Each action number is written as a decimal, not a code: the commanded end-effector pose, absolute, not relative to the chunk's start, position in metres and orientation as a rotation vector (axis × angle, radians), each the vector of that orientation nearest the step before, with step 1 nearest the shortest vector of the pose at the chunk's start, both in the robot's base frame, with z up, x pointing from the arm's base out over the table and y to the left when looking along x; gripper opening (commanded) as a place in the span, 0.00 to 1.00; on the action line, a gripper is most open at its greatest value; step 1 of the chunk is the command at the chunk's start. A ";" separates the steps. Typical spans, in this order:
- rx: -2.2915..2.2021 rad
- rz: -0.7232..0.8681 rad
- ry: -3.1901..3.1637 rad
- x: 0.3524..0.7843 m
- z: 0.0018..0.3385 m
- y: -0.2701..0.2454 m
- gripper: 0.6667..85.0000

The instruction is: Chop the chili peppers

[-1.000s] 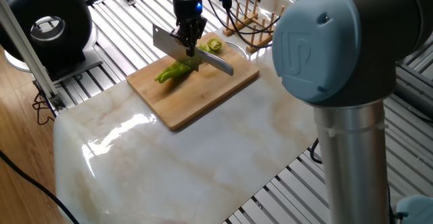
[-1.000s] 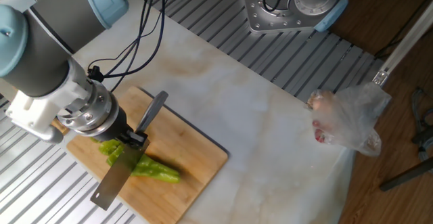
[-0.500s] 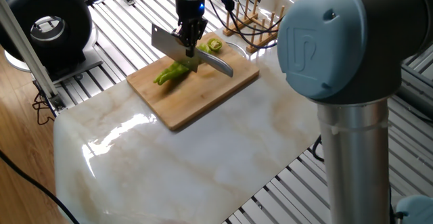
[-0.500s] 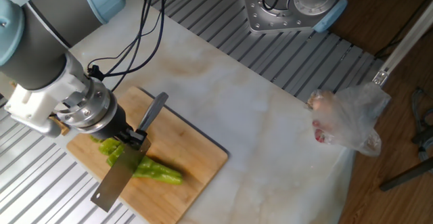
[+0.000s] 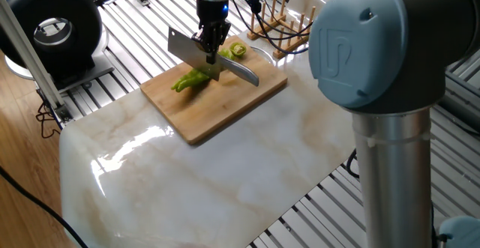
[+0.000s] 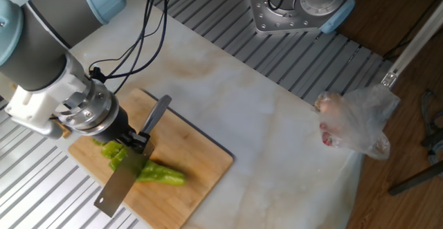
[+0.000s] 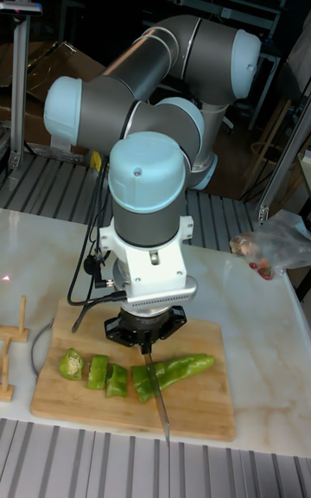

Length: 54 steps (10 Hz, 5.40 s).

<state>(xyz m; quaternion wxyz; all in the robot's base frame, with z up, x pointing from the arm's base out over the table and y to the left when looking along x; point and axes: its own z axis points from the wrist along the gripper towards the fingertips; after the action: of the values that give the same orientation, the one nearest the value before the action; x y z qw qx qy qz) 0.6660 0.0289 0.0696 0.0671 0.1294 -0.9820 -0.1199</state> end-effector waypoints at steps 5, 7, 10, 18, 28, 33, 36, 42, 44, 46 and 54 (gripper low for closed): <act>0.476 -0.441 -2.916 0.667 0.069 0.026 0.01; 0.479 -0.422 -2.911 0.669 0.067 0.021 0.01; 0.460 -0.363 -2.928 0.672 0.059 0.027 0.01; 0.405 -0.376 -2.892 0.669 0.079 0.008 0.01; 0.130 -0.267 -2.995 0.679 0.057 0.035 0.01; 0.084 -0.272 -2.980 0.686 0.074 0.013 0.01; 0.035 -0.232 -3.009 0.695 0.061 0.029 0.01; 0.037 -0.229 -3.003 0.697 0.073 0.030 0.01; 0.007 -0.238 -2.994 0.699 0.079 0.027 0.01; -0.043 -0.196 -3.027 0.709 0.061 0.037 0.01; -0.049 -0.141 -2.933 0.701 0.090 0.033 0.01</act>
<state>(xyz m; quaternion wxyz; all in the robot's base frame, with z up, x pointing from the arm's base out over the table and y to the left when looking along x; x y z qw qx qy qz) 0.7052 0.0368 0.0723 0.0846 -0.0137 -0.9951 -0.0495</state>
